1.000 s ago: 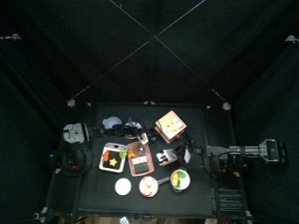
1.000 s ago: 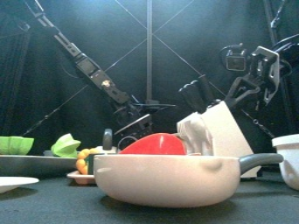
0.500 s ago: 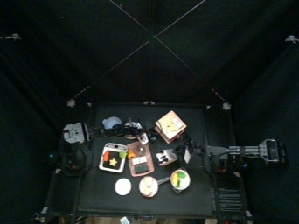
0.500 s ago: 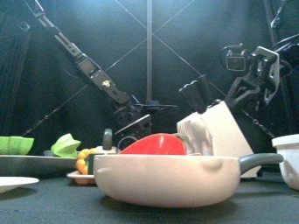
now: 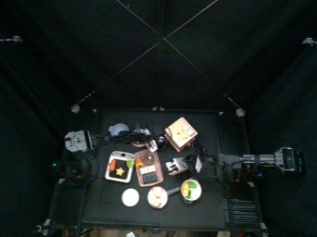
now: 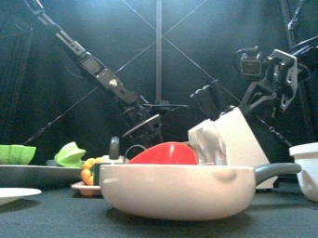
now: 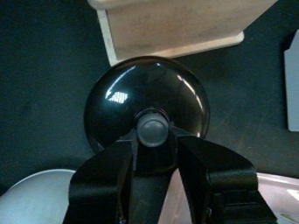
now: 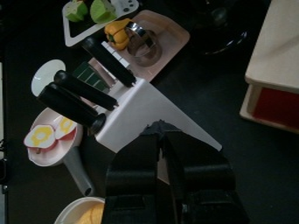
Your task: Grab pot lid
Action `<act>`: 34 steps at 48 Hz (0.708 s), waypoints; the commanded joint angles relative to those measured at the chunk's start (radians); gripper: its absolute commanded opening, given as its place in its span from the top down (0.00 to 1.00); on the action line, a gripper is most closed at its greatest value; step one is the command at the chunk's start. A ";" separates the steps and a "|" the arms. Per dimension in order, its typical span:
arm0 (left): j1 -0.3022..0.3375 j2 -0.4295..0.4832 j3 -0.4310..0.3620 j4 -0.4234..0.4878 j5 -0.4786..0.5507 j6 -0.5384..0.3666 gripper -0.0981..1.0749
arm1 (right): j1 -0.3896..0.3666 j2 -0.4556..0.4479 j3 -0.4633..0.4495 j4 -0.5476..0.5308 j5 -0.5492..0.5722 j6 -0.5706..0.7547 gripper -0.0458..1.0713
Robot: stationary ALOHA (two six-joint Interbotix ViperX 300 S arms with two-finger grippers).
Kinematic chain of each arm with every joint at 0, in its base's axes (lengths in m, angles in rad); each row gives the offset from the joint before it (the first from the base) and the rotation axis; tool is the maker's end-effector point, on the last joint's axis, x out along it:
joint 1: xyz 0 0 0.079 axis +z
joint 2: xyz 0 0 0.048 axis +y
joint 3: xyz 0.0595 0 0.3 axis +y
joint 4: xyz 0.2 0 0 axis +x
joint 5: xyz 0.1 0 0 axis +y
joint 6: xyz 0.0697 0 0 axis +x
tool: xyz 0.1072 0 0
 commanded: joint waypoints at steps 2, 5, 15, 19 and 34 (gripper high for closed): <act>0.000 -0.066 -0.014 0.012 0.012 0.000 0.34 | -0.002 -0.003 -0.009 0.000 -0.005 -0.003 0.59; -0.003 -0.074 -0.012 0.017 0.015 0.000 0.34 | -0.002 -0.003 -0.009 0.000 -0.003 -0.003 0.59; -0.020 -0.089 -0.015 0.026 0.038 0.002 0.34 | -0.002 -0.003 -0.009 0.002 -0.003 -0.003 0.59; -0.023 -0.095 -0.015 0.031 0.048 0.002 0.34 | -0.002 -0.003 -0.009 0.000 -0.003 -0.003 0.59; -0.043 -0.114 -0.015 0.031 0.061 0.003 0.34 | 0.000 -0.003 -0.009 0.002 -0.005 -0.003 0.59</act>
